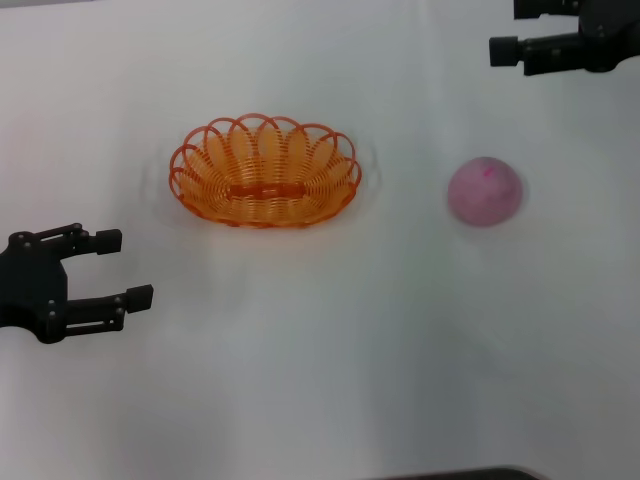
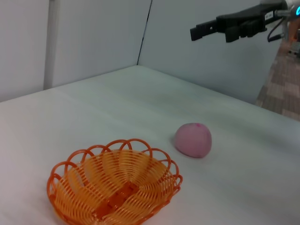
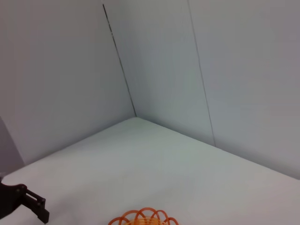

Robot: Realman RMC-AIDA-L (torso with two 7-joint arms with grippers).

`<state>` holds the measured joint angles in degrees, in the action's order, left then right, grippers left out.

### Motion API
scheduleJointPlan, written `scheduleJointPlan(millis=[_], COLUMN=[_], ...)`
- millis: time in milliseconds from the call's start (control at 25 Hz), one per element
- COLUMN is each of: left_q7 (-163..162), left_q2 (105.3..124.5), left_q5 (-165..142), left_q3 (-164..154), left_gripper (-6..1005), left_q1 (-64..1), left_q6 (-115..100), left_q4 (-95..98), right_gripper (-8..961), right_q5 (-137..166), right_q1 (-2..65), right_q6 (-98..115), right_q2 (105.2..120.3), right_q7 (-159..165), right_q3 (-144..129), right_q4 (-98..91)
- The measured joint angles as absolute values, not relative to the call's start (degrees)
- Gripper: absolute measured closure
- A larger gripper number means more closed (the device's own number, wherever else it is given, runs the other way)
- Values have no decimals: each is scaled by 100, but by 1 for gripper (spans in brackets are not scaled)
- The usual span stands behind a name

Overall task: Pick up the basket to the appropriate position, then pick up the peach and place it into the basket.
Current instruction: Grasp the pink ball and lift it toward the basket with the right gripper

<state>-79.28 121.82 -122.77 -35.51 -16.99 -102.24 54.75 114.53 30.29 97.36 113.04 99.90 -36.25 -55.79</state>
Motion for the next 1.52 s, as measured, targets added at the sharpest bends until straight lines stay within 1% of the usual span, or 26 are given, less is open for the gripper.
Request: scheduleJointPlan(millis=[320,720,960,1280,1520], left_q7=[-7928,-7928,-7928,-7928,-7928], left_q2=[12188,12192,12201,12199,12199], left_q5=[-12253,-12273,-12277,-12279,-12278], left_q3=[-3551,-3569,-3569,-3593,-3602], left_gripper=[173,173,173,173,173], left_q1=[-1720,-1780,-1793,-1812,-1811], left_q6=[-10230,-10222,-10211,-10185,-10179], left_q4=[5475,5461,5450,5438,5415], right_gripper=[8,7,7,8,8], right_q5=[12494,13789,14775,15542,15793], right_q1=[3585,4228,4564,4764,4851], right_q6=[10084,10209,10159,10154,10143], right_q2=[11312,11437,11546,11644,11687], right_q7=[10513,11065,11514,11852,11923], right_q3=[-3630,-3888,-4145,-4753,-4843], right_q4=[-6017,-6365,-6392,-6374,-6355])
